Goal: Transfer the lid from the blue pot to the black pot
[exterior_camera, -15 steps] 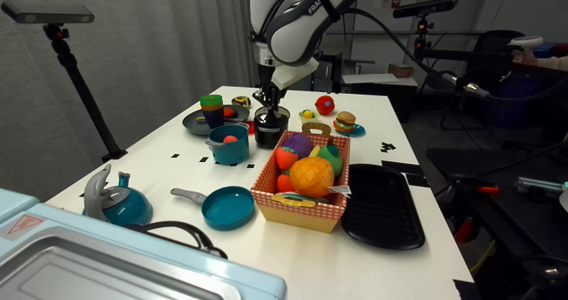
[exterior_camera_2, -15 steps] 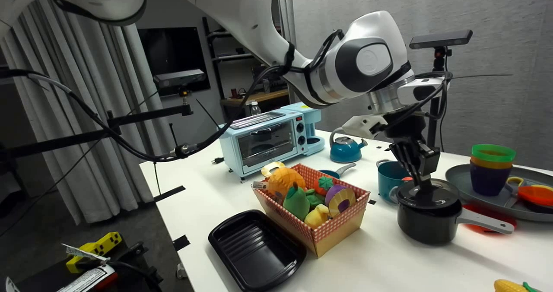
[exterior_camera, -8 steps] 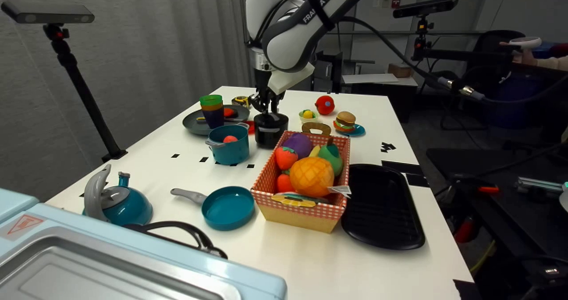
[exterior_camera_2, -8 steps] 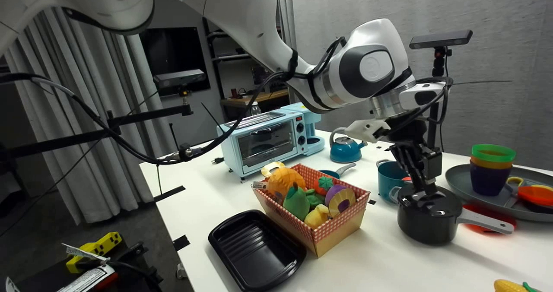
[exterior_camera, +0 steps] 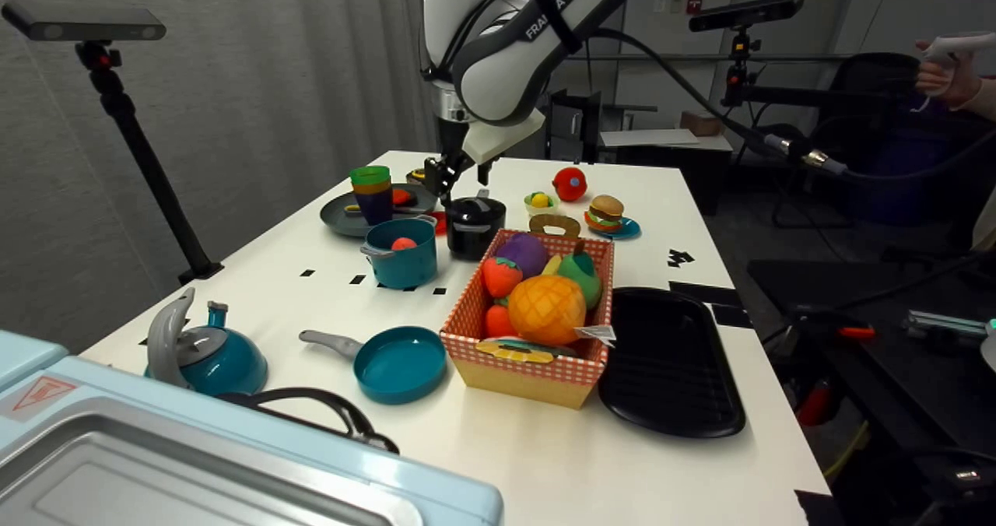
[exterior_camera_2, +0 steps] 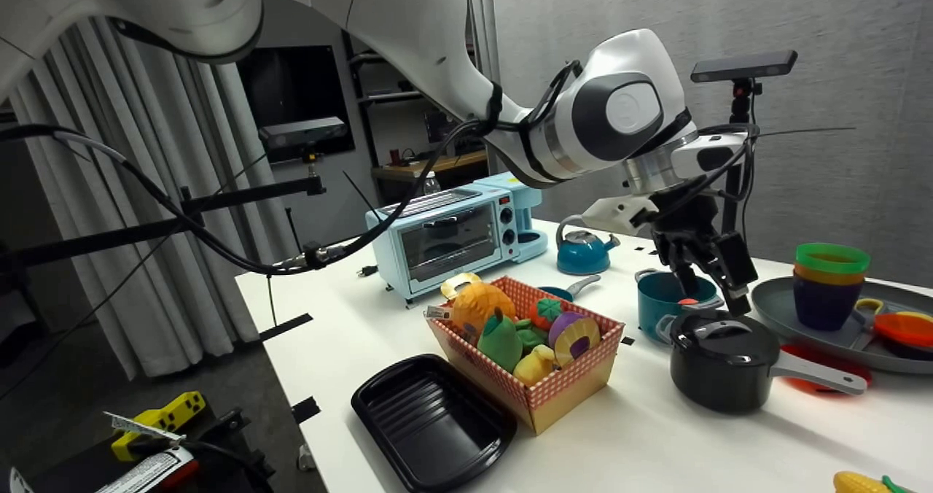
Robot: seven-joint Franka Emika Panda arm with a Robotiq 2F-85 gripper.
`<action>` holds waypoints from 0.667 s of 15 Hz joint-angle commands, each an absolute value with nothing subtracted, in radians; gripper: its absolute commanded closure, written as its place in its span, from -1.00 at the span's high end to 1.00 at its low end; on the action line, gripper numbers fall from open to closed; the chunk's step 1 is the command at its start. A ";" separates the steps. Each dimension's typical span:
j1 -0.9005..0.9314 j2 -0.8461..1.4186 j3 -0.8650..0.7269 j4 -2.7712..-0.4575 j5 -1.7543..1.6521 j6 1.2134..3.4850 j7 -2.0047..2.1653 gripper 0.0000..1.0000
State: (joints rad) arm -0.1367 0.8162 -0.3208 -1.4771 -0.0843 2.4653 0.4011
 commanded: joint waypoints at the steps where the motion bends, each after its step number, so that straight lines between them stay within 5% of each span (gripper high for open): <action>1: -0.112 0.744 -0.323 -1.539 -0.101 2.497 0.387 1.00; 10: -0.042 0.456 -0.313 -1.884 -0.188 2.706 0.292 1.00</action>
